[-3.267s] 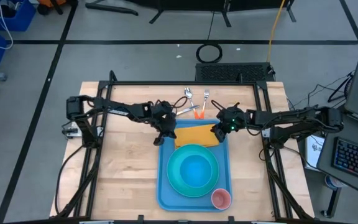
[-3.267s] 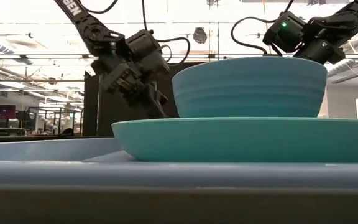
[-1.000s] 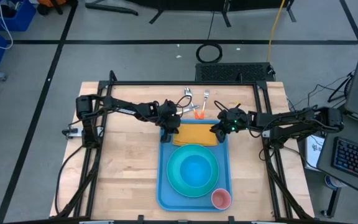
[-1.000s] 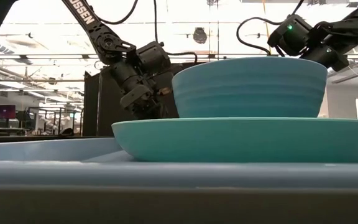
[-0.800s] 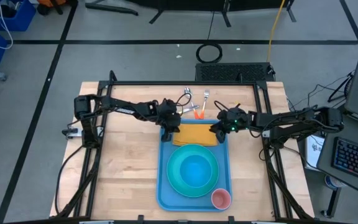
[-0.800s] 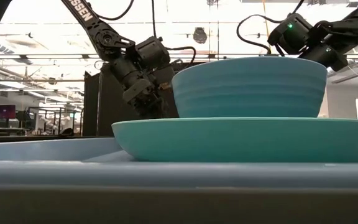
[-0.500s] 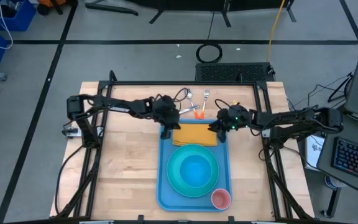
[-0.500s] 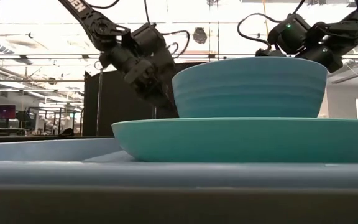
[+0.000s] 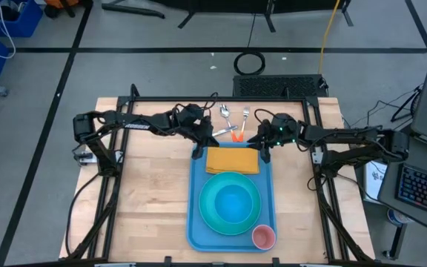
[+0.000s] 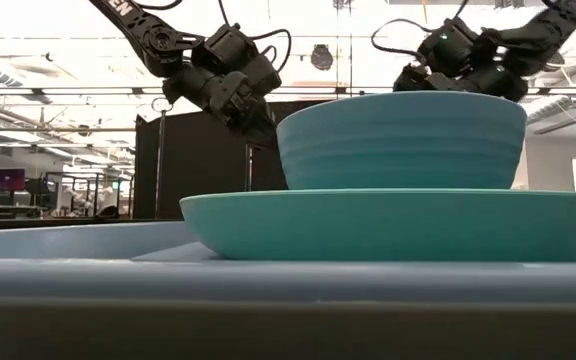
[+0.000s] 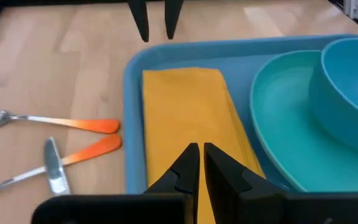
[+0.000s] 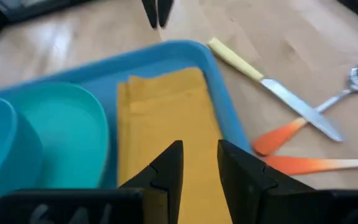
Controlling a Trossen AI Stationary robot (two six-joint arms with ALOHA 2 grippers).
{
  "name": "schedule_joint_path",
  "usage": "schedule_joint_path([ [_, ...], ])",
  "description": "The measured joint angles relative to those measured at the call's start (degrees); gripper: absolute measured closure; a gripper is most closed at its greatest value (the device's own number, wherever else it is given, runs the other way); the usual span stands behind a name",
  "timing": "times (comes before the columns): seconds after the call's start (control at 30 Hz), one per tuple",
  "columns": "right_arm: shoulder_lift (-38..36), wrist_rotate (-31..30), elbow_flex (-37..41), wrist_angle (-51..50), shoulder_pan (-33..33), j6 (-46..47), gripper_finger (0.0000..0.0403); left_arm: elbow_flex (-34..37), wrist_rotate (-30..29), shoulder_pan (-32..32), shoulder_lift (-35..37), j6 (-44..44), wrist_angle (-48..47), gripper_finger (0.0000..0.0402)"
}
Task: Set up tray
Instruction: Put the orange fork on the yellow napkin on the blue serving tray
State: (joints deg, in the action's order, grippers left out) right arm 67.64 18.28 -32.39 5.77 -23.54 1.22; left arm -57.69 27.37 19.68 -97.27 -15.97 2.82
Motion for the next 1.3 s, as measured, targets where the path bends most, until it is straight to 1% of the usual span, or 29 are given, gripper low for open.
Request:
schedule_joint_path([
  [0.17,-0.01,-0.06,-8.97,-15.94,-2.68,-9.01,0.0314,0.00,-0.88,1.23,0.29,1.00,3.71,0.0376],
  [0.27,-0.02,-0.11,-13.22,-22.70,-4.13,-16.13,0.0314,0.00,-0.54,1.93,0.68,1.23,5.28,0.0376],
  [0.33,-0.02,-0.12,-15.16,-25.31,-4.77,-21.01,0.0314,0.00,-0.10,2.44,0.75,1.73,5.99,0.0376],
  [0.43,0.00,-0.27,-16.26,-26.21,-5.68,-27.80,0.0314,-0.01,0.63,2.91,1.51,2.66,8.32,0.0376],
  [0.57,2.28,-4.09,-18.31,-26.32,-7.43,-31.89,0.0314,0.84,0.89,2.93,1.99,4.24,11.12,0.0376],
  [0.63,4.37,-4.98,-20.00,-27.97,-8.43,-34.72,0.0314,2.32,0.45,2.91,2.63,4.63,14.97,0.0376],
  [0.73,9.06,-5.09,-23.67,-30.55,-9.70,-37.31,0.0320,6.47,-0.36,3.80,4.26,7.87,21.68,0.0376],
  [0.87,16.00,-5.19,-30.89,-38.04,-11.69,-41.65,0.0342,11.78,-3.30,5.55,7.10,10.83,30.01,0.0376],
  [0.93,19.50,-5.60,-35.22,-41.79,-12.54,-43.64,0.0355,14.11,-3.43,6.50,8.40,12.21,32.56,0.0376],
  [1.03,24.15,-8.61,-41.19,-47.22,-13.25,-47.19,0.0373,17.02,-3.51,7.64,10.37,12.78,34.27,0.0376],
  [1.17,29.12,-11.30,-47.43,-53.13,-14.02,-51.65,0.0393,18.54,-3.47,8.53,11.33,13.20,35.36,0.0376],
  [1.27,30.37,-12.63,-49.05,-54.22,-14.75,-53.69,0.0401,19.04,-3.47,8.81,11.14,13.31,34.93,0.0376],
  [1.3,30.45,-13.98,-49.32,-54.26,-14.94,-53.87,0.0401,19.03,-3.48,8.81,11.10,13.19,34.98,0.0376],
])
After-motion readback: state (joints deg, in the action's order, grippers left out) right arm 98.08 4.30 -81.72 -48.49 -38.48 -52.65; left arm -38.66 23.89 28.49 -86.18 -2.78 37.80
